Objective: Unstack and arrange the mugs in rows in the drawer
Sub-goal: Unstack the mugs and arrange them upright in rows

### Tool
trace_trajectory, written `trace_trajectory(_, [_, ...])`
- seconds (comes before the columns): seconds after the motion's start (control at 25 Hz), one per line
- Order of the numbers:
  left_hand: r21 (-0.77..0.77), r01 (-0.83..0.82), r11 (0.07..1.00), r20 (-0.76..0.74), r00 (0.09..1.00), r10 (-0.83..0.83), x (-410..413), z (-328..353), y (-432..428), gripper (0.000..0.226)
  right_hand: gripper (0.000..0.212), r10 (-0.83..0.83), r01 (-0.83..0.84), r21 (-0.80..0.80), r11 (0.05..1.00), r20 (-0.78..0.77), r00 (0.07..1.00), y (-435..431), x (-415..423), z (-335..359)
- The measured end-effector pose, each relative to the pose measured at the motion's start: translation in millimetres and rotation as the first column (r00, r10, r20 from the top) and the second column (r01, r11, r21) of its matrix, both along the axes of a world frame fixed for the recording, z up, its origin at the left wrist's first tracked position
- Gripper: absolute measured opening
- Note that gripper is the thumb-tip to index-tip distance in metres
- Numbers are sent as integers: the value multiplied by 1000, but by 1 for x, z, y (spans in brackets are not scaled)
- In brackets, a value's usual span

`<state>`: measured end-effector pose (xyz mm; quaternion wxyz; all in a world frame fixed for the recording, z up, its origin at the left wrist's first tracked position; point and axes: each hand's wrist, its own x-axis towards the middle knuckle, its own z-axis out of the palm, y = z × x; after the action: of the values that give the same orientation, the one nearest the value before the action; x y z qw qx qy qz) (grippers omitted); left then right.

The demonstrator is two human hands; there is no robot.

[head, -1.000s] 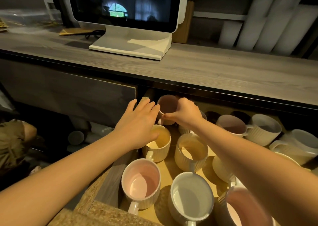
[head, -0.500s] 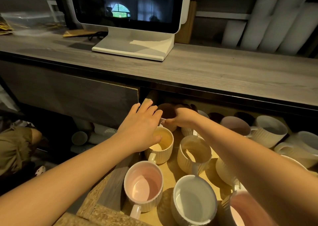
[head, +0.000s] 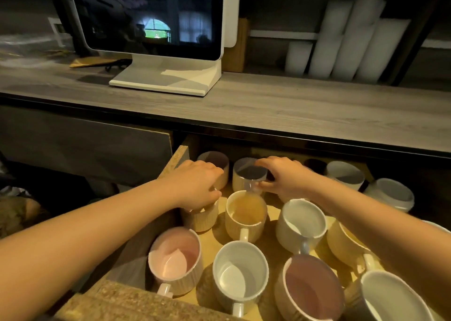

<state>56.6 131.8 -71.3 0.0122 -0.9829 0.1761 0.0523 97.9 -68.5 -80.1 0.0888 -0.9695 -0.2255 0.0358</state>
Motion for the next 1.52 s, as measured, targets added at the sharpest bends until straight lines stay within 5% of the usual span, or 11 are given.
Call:
trace_trajectory(0.48, [87,-291,953,-31,955,294,55,-43,-25,32,48,-194,217,86,972,-223,955,21,42,-27])
trace_trajectory(0.96, [138,-275,952,39,961,272,56,-42,-26,34,58,-232,268,77,960,-313,921,22,53,-34])
trace_trajectory(1.2, [8,-149,989,92,985,148,44,-30,-40,43,57,-131,143,134,981,-97,987,-1,26,-13])
trace_trajectory(1.52, [-121,234,965,126,968,-219,26,-2,-132,52,33,-92,92,-84,992,11,996,-98,-41,12])
